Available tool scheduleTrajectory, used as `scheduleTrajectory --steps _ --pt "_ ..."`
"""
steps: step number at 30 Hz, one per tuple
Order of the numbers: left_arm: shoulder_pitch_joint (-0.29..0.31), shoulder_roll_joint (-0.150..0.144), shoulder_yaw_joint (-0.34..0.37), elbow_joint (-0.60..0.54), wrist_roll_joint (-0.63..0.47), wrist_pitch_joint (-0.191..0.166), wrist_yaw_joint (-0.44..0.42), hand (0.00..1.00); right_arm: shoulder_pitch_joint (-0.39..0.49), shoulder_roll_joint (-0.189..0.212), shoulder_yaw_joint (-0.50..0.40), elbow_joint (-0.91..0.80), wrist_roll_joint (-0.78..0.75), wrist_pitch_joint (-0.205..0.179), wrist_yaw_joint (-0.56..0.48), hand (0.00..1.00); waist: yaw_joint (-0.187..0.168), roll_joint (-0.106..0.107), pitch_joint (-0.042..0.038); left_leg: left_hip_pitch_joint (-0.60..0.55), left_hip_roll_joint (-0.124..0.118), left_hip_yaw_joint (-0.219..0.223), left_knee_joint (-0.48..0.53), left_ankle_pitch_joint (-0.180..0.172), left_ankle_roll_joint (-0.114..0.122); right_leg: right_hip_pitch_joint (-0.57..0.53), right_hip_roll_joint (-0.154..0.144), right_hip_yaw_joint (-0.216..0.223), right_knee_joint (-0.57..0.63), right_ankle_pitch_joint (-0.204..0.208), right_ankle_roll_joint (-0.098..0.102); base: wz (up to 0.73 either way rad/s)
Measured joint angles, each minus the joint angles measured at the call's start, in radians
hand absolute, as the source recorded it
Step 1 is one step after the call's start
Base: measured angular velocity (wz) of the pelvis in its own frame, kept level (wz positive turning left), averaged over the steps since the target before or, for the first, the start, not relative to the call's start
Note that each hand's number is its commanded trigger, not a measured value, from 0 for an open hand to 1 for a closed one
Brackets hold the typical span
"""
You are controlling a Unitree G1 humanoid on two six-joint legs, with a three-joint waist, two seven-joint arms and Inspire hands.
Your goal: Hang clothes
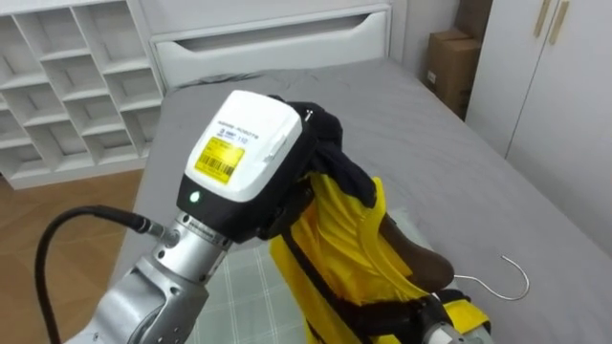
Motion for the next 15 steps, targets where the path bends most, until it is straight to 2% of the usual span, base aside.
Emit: scheduleTrajectory --steps 8,15 --pt "0.000 -0.001 -0.016 0.001 0.032 0.028 0.000 0.00 0.000 -0.003 0.000 0.000 -0.005 0.004 -0.001 1.00 -0.011 -0.002 0.0013 0.000 0.000 0.000 0.000 0.000 0.000 0.003 0.000 0.003 0.002 0.000 0.000 0.00" --pt "0.002 -0.003 -0.016 0.012 0.033 0.038 -0.003 0.00 0.000 -0.004 -0.002 0.000 -0.005 0.006 0.000 1.00 -0.026 -0.016 0.0107 -0.001 0.000 0.001 0.000 0.000 0.000 -0.001 0.001 0.005 -0.001 0.000 0.000 0.00"
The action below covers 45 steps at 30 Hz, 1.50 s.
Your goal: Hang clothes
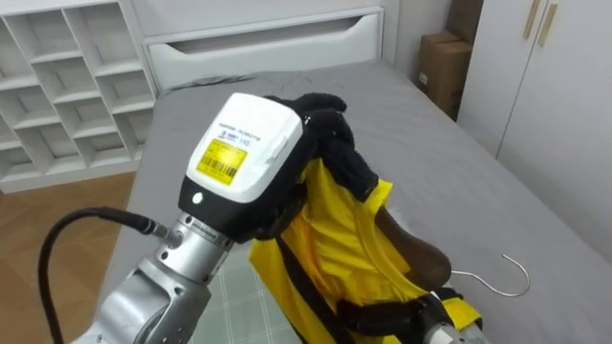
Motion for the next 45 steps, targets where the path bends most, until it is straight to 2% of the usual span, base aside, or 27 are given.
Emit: scheduleTrajectory --steps 5,14,19,24,25,29,33,35,37,38,41,45 --pt "0.009 -0.001 -0.002 0.000 -0.002 -0.003 -0.001 0.00 0.000 0.000 -0.028 0.000 -0.001 0.028 -0.003 1.00 0.001 -0.001 -0.0001 -0.004 0.000 0.001 -0.001 0.000 0.000 -0.004 0.000 0.001 0.000 0.000 0.000 0.00" --pt "0.009 -0.003 -0.014 0.034 -0.003 -0.005 -0.001 0.00 -0.001 -0.002 -0.030 0.000 -0.015 0.028 -0.032 1.00 0.001 -0.001 -0.0007 -0.003 0.000 0.001 0.000 0.000 0.000 -0.006 0.000 0.001 -0.001 0.000 0.000 0.00" --pt "0.009 -0.001 -0.014 0.036 -0.005 -0.016 0.000 0.00 -0.001 -0.003 -0.029 -0.001 -0.038 0.028 -0.049 1.00 0.000 0.002 -0.0039 -0.006 0.000 0.001 0.000 0.000 0.000 -0.012 0.000 0.001 0.003 0.000 0.000 0.00" --pt "0.009 0.026 -0.014 0.036 -0.006 -0.028 0.000 0.00 -0.001 -0.036 -0.030 -0.006 -0.049 0.028 -0.053 1.00 -0.003 0.005 -0.0080 -0.004 0.000 0.001 0.001 0.000 0.000 -0.010 0.000 0.000 0.004 0.000 0.000 0.00" --pt "0.009 0.036 -0.014 0.036 -0.008 -0.031 0.000 0.00 -0.001 -0.053 -0.031 -0.026 -0.101 0.028 -0.053 1.00 -0.002 0.005 -0.0081 -0.005 0.000 0.001 0.000 0.000 0.000 -0.011 -0.001 0.000 0.005 0.000 0.000 0.00" --pt "0.009 0.040 -0.009 0.048 -0.005 -0.064 -0.001 0.00 -0.001 -0.107 -0.084 -0.080 -0.366 0.027 -0.040 1.00 -0.006 -0.005 -0.0071 0.000 0.000 0.002 0.001 0.000 0.000 -0.011 -0.002 -0.004 0.015 -0.002 -0.001 0.00" --pt "0.022 0.042 -0.009 0.072 -0.006 -0.083 -0.001 0.00 -0.001 -0.137 -0.132 -0.090 -0.546 0.027 -0.031 1.00 -0.008 -0.021 -0.0082 0.000 0.000 0.007 0.001 0.000 0.000 -0.016 -0.002 0.001 0.017 -0.003 0.000 -0.04" --pt "0.045 0.050 -0.007 0.071 -0.006 -0.083 -0.002 0.00 -0.001 -0.171 -0.153 -0.107 -0.715 0.028 -0.028 1.00 -0.016 -0.042 -0.0107 0.000 -0.001 0.007 0.001 0.000 0.000 -0.018 -0.001 0.004 0.020 -0.009 0.000 0.00" --pt "0.044 0.054 -0.002 0.069 -0.007 -0.082 -0.007 0.00 -0.001 -0.204 -0.154 -0.143 -0.810 0.028 -0.023 1.00 -0.020 -0.060 -0.0121 0.000 0.000 0.007 0.001 0.000 0.000 -0.019 0.000 0.009 0.018 -0.009 0.000 -0.02" --pt "0.044 0.054 0.001 0.069 -0.008 -0.082 -0.012 0.00 -0.001 -0.228 -0.154 -0.170 -0.853 0.028 -0.011 1.00 -0.024 -0.069 -0.0143 0.001 0.000 0.008 0.001 0.000 0.000 -0.019 0.001 0.011 0.017 -0.009 0.000 -0.04" --pt "0.045 0.055 0.002 0.069 -0.007 -0.080 -0.035 0.00 -0.001 -0.264 -0.155 -0.239 -0.953 0.028 0.004 1.00 -0.024 -0.083 -0.0168 0.010 0.001 0.028 -0.001 0.000 0.000 -0.017 0.003 0.027 0.016 -0.007 -0.001 -0.16" --pt "0.049 0.055 0.005 0.070 -0.029 -0.083 -0.045 0.00 -0.001 -0.271 -0.172 -0.255 -0.985 0.028 0.022 1.00 -0.028 -0.089 -0.0171 0.016 0.001 0.032 -0.006 0.000 0.000 -0.016 0.003 0.031 0.019 -0.007 0.000 -0.06"
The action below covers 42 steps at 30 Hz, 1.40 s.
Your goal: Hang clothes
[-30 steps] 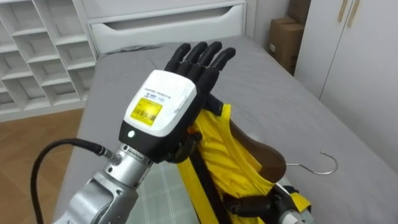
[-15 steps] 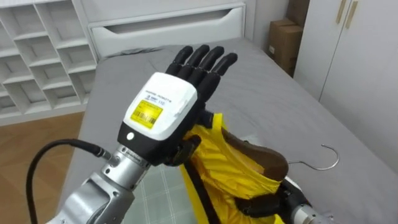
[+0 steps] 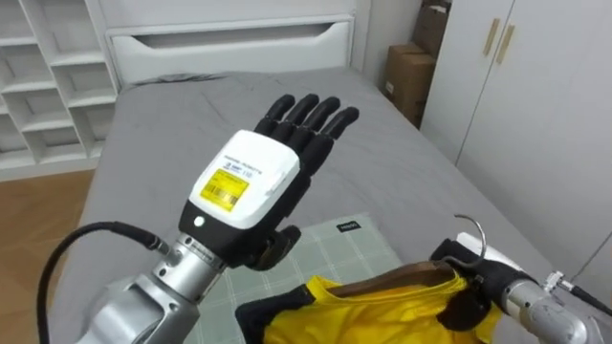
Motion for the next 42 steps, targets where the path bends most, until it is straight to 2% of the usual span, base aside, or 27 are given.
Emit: scheduleTrajectory --steps 4,6,9,10,14,18,21,23,26,29,34,37,38,42 --pt "0.015 -0.001 0.049 0.036 -0.049 -0.009 -0.002 0.00 0.000 -0.008 -0.039 -0.007 -0.082 0.000 0.014 1.00 -0.002 0.001 -0.0005 0.001 0.001 0.013 0.000 0.000 0.000 -0.001 0.001 0.007 0.001 0.000 0.000 -0.03" --pt "0.019 0.002 0.067 0.073 -0.051 -0.002 -0.002 0.00 0.001 -0.029 -0.040 -0.022 -0.083 0.000 0.021 1.00 -0.003 0.001 -0.0004 0.001 0.001 0.021 0.000 0.000 0.000 -0.002 0.003 0.014 0.004 0.000 0.000 -0.08" --pt "0.047 0.022 0.082 0.123 -0.066 0.007 -0.002 0.00 0.004 -0.062 -0.042 -0.074 -0.082 0.001 0.029 1.00 -0.016 -0.001 0.0007 0.001 0.001 0.024 0.000 0.000 0.000 -0.005 0.003 0.019 0.003 0.000 0.000 -0.04" --pt "0.063 0.024 0.091 0.142 -0.066 0.012 -0.003 0.00 0.004 -0.063 -0.052 -0.094 -0.082 0.001 0.034 1.00 -0.027 -0.003 0.0006 0.001 0.001 0.022 -0.001 0.000 0.000 -0.006 0.003 0.019 0.003 0.000 0.000 -0.04" --pt "0.077 0.024 0.093 0.179 -0.066 0.037 -0.039 0.00 0.010 -0.063 -0.070 -0.123 -0.078 0.003 0.055 1.00 -0.030 -0.015 -0.0012 0.001 0.001 0.023 -0.007 0.000 0.000 -0.012 0.004 0.023 0.004 0.000 0.001 -0.03" --pt "0.097 0.024 0.102 0.179 -0.067 0.039 -0.046 0.00 0.045 -0.062 -0.089 -0.159 -0.059 0.010 0.072 1.00 -0.023 -0.019 -0.0021 0.003 0.001 0.026 -0.007 0.000 0.000 -0.012 0.005 0.029 0.005 0.000 0.001 -0.05" --pt "0.156 0.023 0.117 0.185 -0.113 0.039 -0.046 0.00 0.052 -0.062 -0.089 -0.158 -0.050 0.011 0.075 1.00 -0.024 -0.022 0.0001 0.004 0.001 0.026 -0.007 0.000 0.000 -0.014 0.007 0.040 0.012 -0.001 0.001 -0.09" --pt "0.206 0.021 0.122 0.227 -0.165 0.040 -0.050 0.00 0.064 -0.061 -0.091 -0.159 -0.021 0.015 0.075 1.00 -0.024 -0.029 0.0018 0.002 0.002 0.026 -0.007 0.000 0.000 -0.016 0.011 0.050 0.013 -0.001 0.001 -0.07" --pt "0.241 0.020 0.123 0.311 -0.224 0.051 -0.064 0.00 0.081 -0.058 -0.091 -0.158 -0.022 0.030 0.077 1.00 -0.026 -0.031 0.0015 0.002 0.002 0.025 -0.010 0.000 0.000 -0.018 0.013 0.050 0.012 -0.001 0.001 0.00" --pt "0.272 0.012 0.138 0.343 -0.225 0.066 -0.070 0.00 0.092 -0.055 -0.094 -0.158 -0.026 0.045 0.088 1.00 -0.024 -0.033 0.0006 0.002 0.002 0.025 -0.017 -0.001 0.000 -0.029 0.014 0.049 0.016 -0.001 0.001 0.00" --pt "0.304 -0.036 0.170 0.451 -0.228 0.077 -0.068 0.00 0.128 -0.037 -0.116 -0.158 -0.024 0.066 0.088 1.00 -0.017 -0.038 -0.0006 0.009 0.003 0.025 -0.025 -0.001 0.000 -0.024 0.014 0.048 0.018 0.000 0.000 0.00" --pt "0.308 -0.079 0.181 0.607 -0.247 0.082 -0.061 0.00 0.137 -0.001 -0.152 -0.155 -0.023 0.084 0.087 1.00 -0.012 -0.043 0.0010 0.017 0.003 0.028 -0.027 -0.001 0.000 -0.018 0.014 0.048 0.017 -0.001 0.001 -0.02" --pt "0.316 -0.099 0.197 0.650 -0.248 0.089 -0.064 0.00 0.139 0.001 -0.155 -0.156 -0.022 0.086 0.087 1.00 -0.010 -0.049 0.0014 0.012 0.003 0.029 -0.028 -0.002 -0.001 -0.028 0.015 0.048 0.017 -0.001 0.001 -0.06" --pt "0.327 -0.143 0.229 0.715 -0.257 0.109 -0.067 0.00 0.161 0.001 -0.198 -0.157 -0.022 0.090 0.089 1.00 0.013 -0.064 -0.0018 -0.004 0.003 0.029 -0.028 -0.002 -0.001 -0.040 0.015 0.048 0.018 0.002 0.000 -0.01"
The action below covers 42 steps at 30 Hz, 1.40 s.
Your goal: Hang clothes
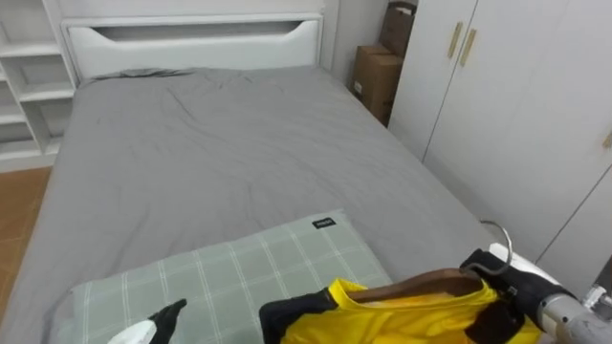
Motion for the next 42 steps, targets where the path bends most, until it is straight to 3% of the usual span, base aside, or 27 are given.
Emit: scheduleTrajectory --steps 4,12,24,32,42 --pt "0.012 -0.026 0.027 0.040 -0.008 0.007 0.000 0.00 0.013 0.012 -0.055 -0.006 0.000 0.000 -0.001 1.00 0.016 0.002 -0.0008 0.001 0.000 -0.002 -0.001 0.000 0.000 0.006 0.000 0.000 -0.002 0.000 0.000 0.01" --pt "0.014 -0.068 0.091 0.158 -0.029 0.025 -0.016 0.00 0.013 0.014 -0.092 -0.040 0.000 0.001 -0.001 1.00 0.017 0.004 -0.0020 0.005 0.000 -0.001 -0.001 -0.001 0.000 0.005 0.000 0.002 -0.004 -0.001 0.001 0.00" --pt "0.040 -0.076 0.139 0.263 -0.052 0.040 -0.005 0.00 0.013 0.016 -0.108 -0.065 -0.001 0.043 0.000 1.00 0.019 0.010 -0.0058 0.011 0.001 0.009 -0.002 -0.004 -0.001 0.008 0.001 0.002 -0.001 0.000 0.000 -0.01" --pt "0.067 -0.078 0.168 0.339 -0.266 0.030 0.027 0.00 0.033 0.016 -0.112 -0.121 -0.008 0.060 -0.002 1.00 0.019 0.008 -0.0047 0.014 0.003 0.008 -0.003 -0.011 0.000 0.008 0.002 0.003 -0.003 0.000 0.001 0.00" --pt "0.080 -0.082 0.197 0.414 -0.319 0.032 0.032 0.00 0.066 0.019 -0.130 -0.142 -0.009 0.078 -0.001 1.00 0.021 0.011 -0.0059 0.004 0.002 0.012 -0.002 -0.015 0.001 -0.003 0.002 0.005 -0.002 -0.001 0.002 0.00"
